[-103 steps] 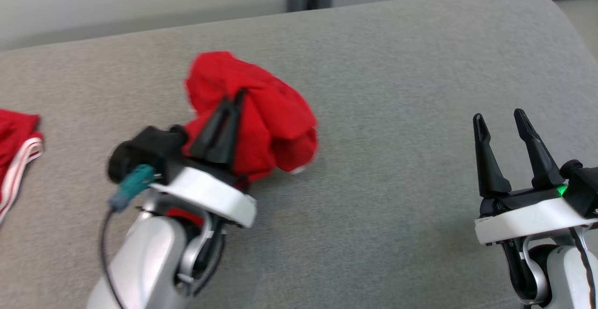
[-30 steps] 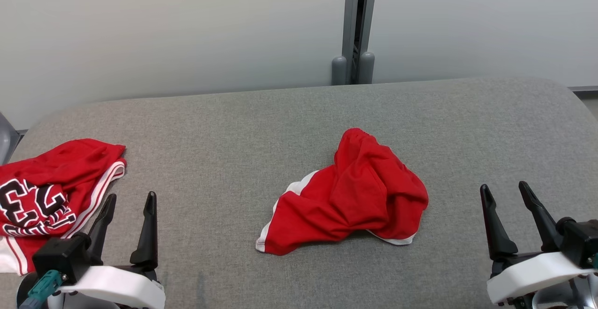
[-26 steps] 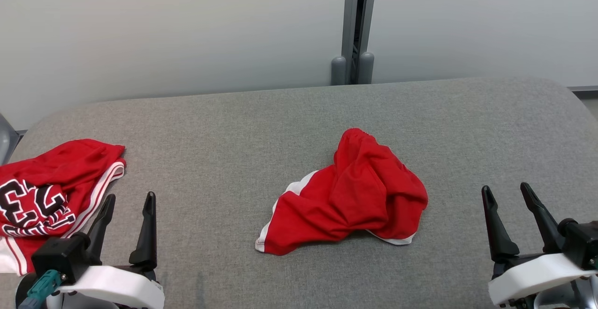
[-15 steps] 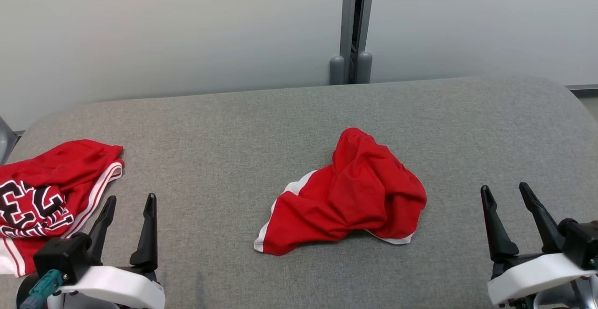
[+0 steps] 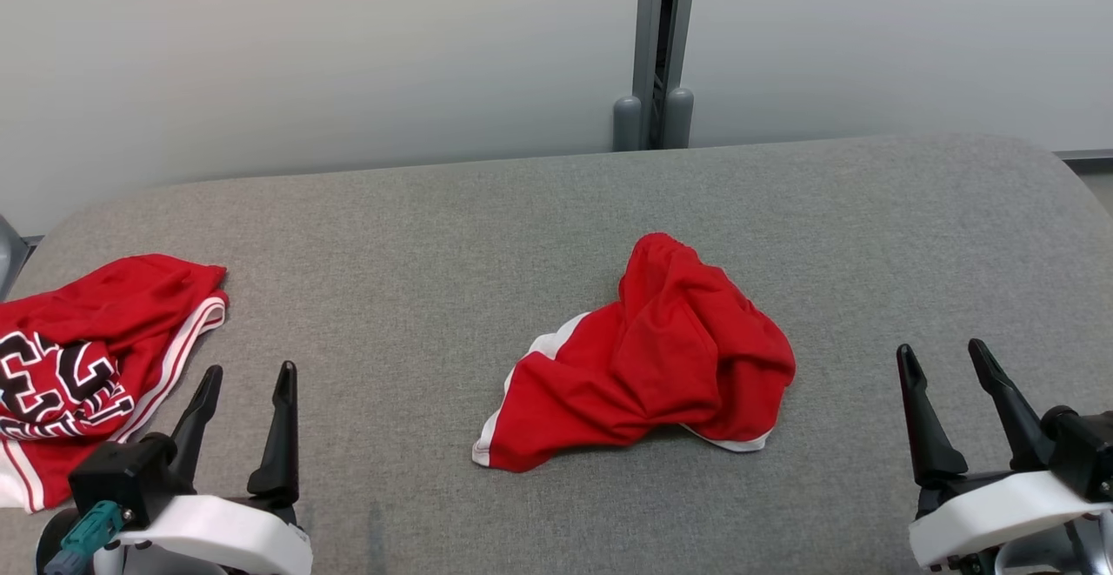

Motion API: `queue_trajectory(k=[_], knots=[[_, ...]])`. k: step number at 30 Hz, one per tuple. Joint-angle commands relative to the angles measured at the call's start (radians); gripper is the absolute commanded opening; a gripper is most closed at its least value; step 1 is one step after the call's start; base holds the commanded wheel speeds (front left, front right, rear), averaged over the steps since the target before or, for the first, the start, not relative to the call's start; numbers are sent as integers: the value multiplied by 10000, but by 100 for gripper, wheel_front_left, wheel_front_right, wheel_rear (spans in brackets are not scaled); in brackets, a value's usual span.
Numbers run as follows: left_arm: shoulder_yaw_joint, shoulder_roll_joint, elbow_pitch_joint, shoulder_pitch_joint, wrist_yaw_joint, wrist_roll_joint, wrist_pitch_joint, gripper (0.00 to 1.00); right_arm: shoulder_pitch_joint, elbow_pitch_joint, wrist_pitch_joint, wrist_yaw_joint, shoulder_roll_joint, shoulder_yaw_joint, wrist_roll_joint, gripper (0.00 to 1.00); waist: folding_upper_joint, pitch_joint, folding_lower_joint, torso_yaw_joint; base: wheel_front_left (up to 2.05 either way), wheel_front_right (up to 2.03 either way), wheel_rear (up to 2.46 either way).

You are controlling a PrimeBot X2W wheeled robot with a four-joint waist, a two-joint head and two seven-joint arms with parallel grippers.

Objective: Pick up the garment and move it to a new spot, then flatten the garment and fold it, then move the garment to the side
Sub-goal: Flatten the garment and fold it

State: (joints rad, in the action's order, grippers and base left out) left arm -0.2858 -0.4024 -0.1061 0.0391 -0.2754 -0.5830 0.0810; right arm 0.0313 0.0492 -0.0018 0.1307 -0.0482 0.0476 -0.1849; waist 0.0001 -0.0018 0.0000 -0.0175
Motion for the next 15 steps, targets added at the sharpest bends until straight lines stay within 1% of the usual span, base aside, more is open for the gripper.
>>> queue_trajectory(k=[1,9,13,15], knots=[[5,-40,-45,-49,-55,13,38,100,-3,-1,-66,1,-41,25,-29,100,-1,21,0,2,0,0,0],[21,-32,-144,-245,-81,6,74,100,-357,-45,-74,1,-41,158,-134,100,-1,374,0,63,0,0,0],[19,-34,-264,-631,-5,71,110,100,-1044,-265,-76,1,-53,268,-259,100,-1,970,0,199,0,0,0],[-17,-52,-292,-885,71,142,122,100,-1564,-525,-121,1,-212,337,-349,100,-1,1354,0,304,0,0,0]])
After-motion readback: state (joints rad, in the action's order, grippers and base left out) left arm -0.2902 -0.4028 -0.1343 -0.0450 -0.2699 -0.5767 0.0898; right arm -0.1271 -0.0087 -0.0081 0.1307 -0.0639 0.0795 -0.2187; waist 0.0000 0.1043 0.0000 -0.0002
